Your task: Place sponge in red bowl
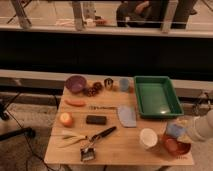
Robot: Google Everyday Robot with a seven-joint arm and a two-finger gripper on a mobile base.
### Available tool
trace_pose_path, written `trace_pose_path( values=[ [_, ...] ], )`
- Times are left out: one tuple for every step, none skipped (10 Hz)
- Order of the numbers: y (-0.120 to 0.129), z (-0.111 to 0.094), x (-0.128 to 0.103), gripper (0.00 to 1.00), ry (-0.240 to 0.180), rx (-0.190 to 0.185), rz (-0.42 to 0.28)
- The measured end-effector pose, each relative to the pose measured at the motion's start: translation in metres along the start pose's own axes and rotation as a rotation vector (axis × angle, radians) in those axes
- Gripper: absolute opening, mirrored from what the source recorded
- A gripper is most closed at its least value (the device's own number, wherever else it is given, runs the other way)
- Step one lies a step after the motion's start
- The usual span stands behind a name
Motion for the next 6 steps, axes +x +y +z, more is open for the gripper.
trace_pose_path(
  values=[
    [-0.002, 0.0, 0.002, 0.64, -0.001, 0.004, 0.008],
    [-0.003, 0.0, 0.004, 0.74, -0.003, 0.008, 0.016],
    [-0.003, -0.001, 0.006, 0.79, -0.004, 0.009, 0.024],
    [-0.003, -0.001, 0.008, 0.8, -0.009, 0.01, 0.031],
    [-0.002, -0.001, 0.011, 0.8, -0.01, 0.011, 0.035],
    [0.0, -0.002, 0.013, 0.8, -0.01, 0.01, 0.039]
  ],
)
